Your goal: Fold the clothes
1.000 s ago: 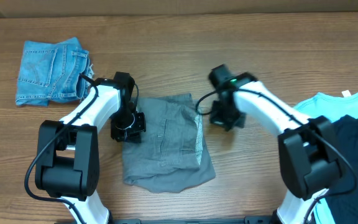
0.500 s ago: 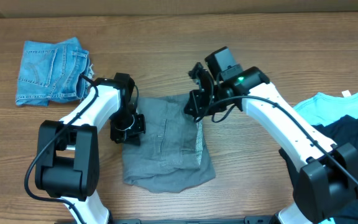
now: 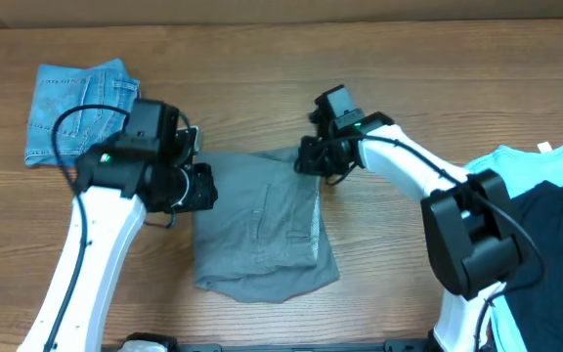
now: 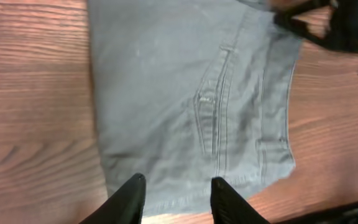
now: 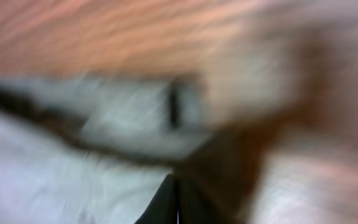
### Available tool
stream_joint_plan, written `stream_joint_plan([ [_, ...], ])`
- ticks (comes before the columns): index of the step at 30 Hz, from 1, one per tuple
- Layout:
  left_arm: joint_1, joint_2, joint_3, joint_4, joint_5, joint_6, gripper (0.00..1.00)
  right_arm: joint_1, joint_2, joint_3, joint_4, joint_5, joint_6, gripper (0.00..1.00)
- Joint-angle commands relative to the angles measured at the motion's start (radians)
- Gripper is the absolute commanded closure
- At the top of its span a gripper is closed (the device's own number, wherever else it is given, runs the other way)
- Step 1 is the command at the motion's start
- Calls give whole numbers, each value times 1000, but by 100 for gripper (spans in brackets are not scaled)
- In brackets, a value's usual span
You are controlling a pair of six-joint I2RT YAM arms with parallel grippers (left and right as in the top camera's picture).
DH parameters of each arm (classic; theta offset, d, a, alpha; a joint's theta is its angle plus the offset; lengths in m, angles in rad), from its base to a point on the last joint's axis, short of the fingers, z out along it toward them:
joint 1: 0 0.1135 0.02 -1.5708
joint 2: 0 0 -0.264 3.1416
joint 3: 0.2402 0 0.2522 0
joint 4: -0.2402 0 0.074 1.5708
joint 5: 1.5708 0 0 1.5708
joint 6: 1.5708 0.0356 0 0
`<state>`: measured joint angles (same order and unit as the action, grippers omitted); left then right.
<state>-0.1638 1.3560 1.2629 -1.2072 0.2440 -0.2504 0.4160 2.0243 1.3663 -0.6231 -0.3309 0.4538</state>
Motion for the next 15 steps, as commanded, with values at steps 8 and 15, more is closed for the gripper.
stream_joint_plan([
  [8, -83, -3, -77, 20, 8, 50, 59, -82, 32, 57, -81, 75, -29, 96],
  [15, -151, -3, -187, 119, -62, -19, 58, -96, -148, 189, -383, 55, -160, 96],
])
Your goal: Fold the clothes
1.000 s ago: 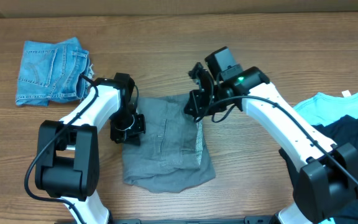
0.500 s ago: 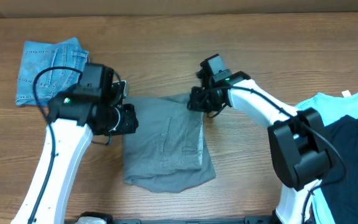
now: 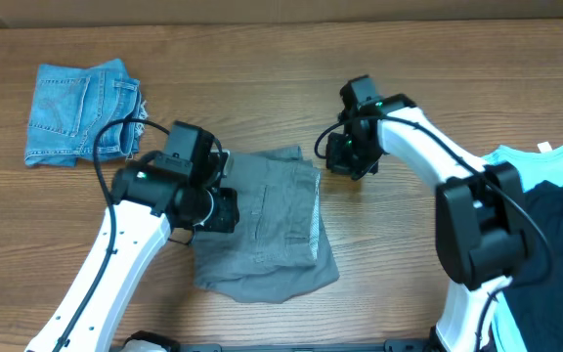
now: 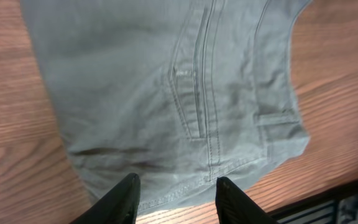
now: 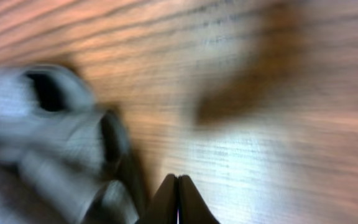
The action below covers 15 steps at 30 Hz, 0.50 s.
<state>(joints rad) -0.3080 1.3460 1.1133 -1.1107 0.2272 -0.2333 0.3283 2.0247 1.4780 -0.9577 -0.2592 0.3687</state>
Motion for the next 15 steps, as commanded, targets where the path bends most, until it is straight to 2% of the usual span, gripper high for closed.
stream_joint_plan([
  [1, -5, 7, -47, 30, -53, -50, 59, -4, -172, 79, -75, -46, -93, 96],
  [4, 2, 7, -60, 51, -79, -82, 61, 22, -223, 79, -185, -134, -134, 96],
  [8, 2, 7, -60, 90, -85, -90, 59, 90, -222, 53, -303, -151, -134, 96],
  [12, 2, 7, -60, 99, -90, -97, 57, 199, -222, -68, -216, -226, -132, 95],
  [15, 2, 7, -60, 78, -108, -96, 57, 290, -219, -189, -92, -264, -58, 94],
])
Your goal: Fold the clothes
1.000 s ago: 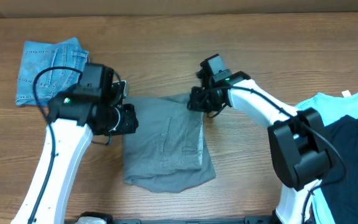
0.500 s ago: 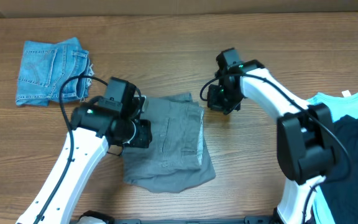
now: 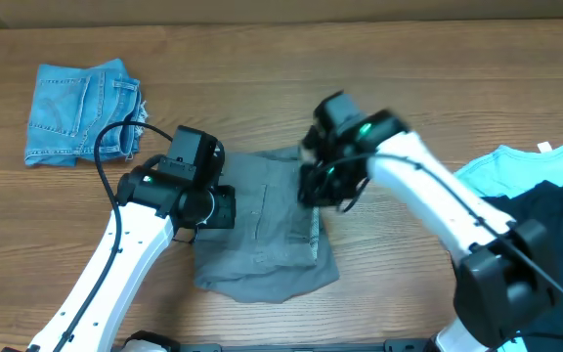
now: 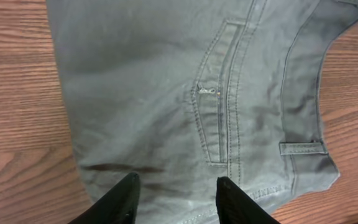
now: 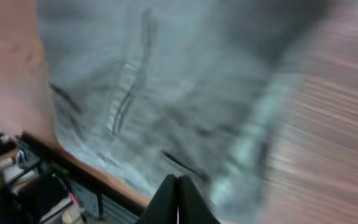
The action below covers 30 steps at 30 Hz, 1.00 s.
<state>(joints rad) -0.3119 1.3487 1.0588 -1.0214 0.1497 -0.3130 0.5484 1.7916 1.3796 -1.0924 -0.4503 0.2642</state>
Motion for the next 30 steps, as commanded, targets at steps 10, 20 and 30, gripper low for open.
stream_joint_plan([
  [10, 6, 7, -53, -55, -27, -25, 57, 117, 18, -347, 103, -79, 243, 94],
  [20, 4, 11, -288, 127, 47, -83, 70, 34, 18, -364, 93, -75, 241, 94],
  [30, 5, 12, -494, 170, 157, -271, 94, 33, 18, -363, 93, -75, 237, 95],
])
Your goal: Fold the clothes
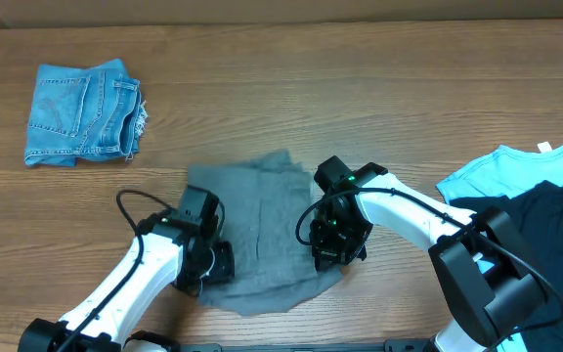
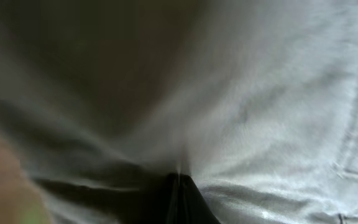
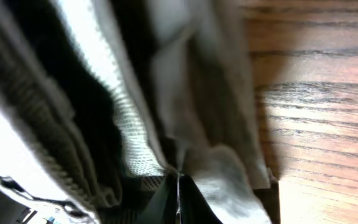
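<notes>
Grey shorts (image 1: 262,225) lie crumpled at the table's front centre. My left gripper (image 1: 215,266) is down at their lower left edge; in the left wrist view its fingers (image 2: 179,186) are closed together with grey cloth (image 2: 260,93) all round them. At the lower right edge, my right gripper (image 1: 328,249) is also shut, and folded layers of the waistband (image 3: 123,124) bunch at its fingertips (image 3: 179,186).
Folded blue denim shorts (image 1: 81,112) lie at the back left. A teal shirt (image 1: 516,166) and a dark garment (image 1: 545,235) are heaped at the right edge. Bare wood table (image 1: 409,88) lies behind and between them.
My left gripper was open above the shorts' left side; now it is lower, at their front left edge, and shut. The right gripper has moved to the front right edge. The shorts' outline has changed.
My right gripper was shut at the shorts' back right corner, then stood clear of it over bare wood, then above the shorts' right side. My left gripper hovered open over the left part throughout. Now both are shut at the front corners.
</notes>
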### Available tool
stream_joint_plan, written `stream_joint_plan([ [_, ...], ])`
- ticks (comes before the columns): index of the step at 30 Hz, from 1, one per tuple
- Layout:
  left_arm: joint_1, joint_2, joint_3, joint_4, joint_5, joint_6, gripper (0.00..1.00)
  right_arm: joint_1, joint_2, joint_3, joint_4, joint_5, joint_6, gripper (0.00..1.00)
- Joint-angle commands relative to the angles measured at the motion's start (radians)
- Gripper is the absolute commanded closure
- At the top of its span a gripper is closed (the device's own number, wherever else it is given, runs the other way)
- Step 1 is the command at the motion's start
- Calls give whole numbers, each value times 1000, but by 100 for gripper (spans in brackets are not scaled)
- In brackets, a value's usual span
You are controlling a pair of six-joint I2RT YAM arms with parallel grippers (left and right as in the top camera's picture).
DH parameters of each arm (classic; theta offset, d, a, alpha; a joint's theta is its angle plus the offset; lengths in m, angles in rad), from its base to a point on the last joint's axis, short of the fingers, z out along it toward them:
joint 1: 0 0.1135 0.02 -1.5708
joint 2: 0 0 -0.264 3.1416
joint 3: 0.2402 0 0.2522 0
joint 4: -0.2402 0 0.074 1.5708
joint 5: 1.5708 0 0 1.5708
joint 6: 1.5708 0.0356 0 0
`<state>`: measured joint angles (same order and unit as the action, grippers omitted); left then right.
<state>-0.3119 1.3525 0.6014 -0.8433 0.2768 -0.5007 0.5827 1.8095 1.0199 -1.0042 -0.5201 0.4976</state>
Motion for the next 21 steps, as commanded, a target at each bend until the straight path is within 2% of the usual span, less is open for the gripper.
stream_joint_plan([
  [1, 5, 8, -38, -8, 29, -84, 94, -5, -2, 1, 3, -5, 0, 95],
  [6, 6, 6, 40, -21, 31, -73, 87, -56, -42, 89, -49, -5, -60, 96],
  [10, 6, 6, 238, -112, 0, -1, 72, -72, -101, 222, -64, -25, -166, 91],
  [15, 32, 6, 465, -208, -211, 27, 38, -72, -113, 309, 14, -24, -163, 88],
  [21, 137, 13, 498, -203, -251, 56, 31, -72, -57, 308, 116, -5, -130, 89],
])
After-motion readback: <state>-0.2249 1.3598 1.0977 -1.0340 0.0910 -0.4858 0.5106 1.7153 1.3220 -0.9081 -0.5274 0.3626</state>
